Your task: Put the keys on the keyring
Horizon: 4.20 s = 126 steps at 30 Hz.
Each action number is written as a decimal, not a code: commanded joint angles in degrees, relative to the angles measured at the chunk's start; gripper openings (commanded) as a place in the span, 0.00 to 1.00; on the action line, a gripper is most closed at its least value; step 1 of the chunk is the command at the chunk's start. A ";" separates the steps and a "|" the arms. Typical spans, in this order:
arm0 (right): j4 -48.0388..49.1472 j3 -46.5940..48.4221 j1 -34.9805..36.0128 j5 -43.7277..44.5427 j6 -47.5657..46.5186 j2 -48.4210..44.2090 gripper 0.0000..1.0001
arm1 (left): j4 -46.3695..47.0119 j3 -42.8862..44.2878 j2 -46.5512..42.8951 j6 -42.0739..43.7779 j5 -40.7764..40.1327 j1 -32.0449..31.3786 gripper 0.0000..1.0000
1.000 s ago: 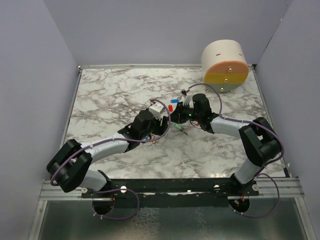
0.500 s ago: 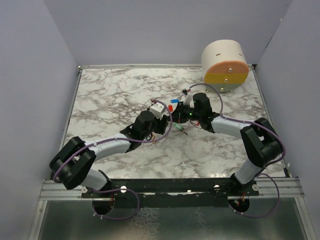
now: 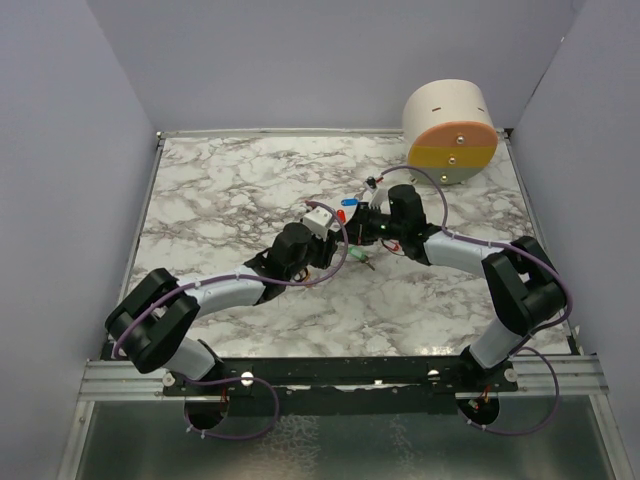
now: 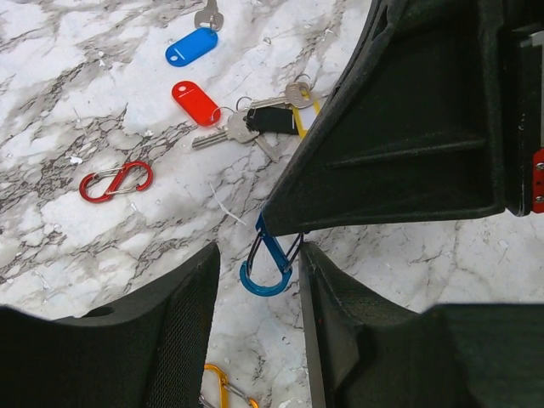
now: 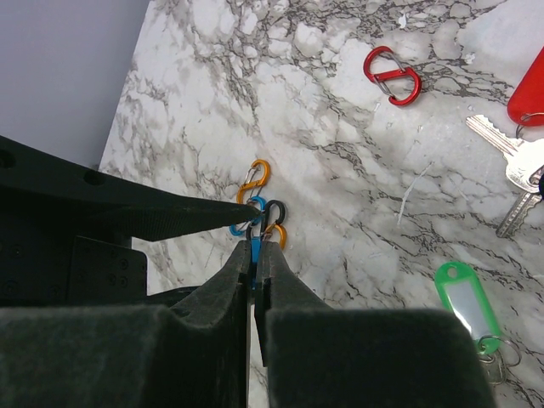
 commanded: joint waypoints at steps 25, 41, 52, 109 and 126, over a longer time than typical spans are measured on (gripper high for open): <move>1.04 -0.16 -0.86 -1.67 1.02 -1.03 0.10 | 3.95 -1.79 -0.19 -0.05 2.11 -0.03 0.00; 0.02 -0.46 -1.48 0.90 0.90 -3.16 0.32 | 3.95 -2.67 -0.77 -0.21 0.69 -0.03 0.00; -12.32 -1.22 -1.68 21.09 -7.52 -10.28 0.38 | -7.15 1.47 -0.73 -2.66 -6.24 0.55 0.00; -22.13 5.02 -1.68 46.90 -10.06 3.92 0.12 | -16.76 6.85 3.31 -2.69 -0.45 3.05 0.00; -21.56 3.85 -1.64 49.06 -9.98 1.87 0.01 | -16.97 6.73 3.18 -2.80 -0.27 3.05 0.00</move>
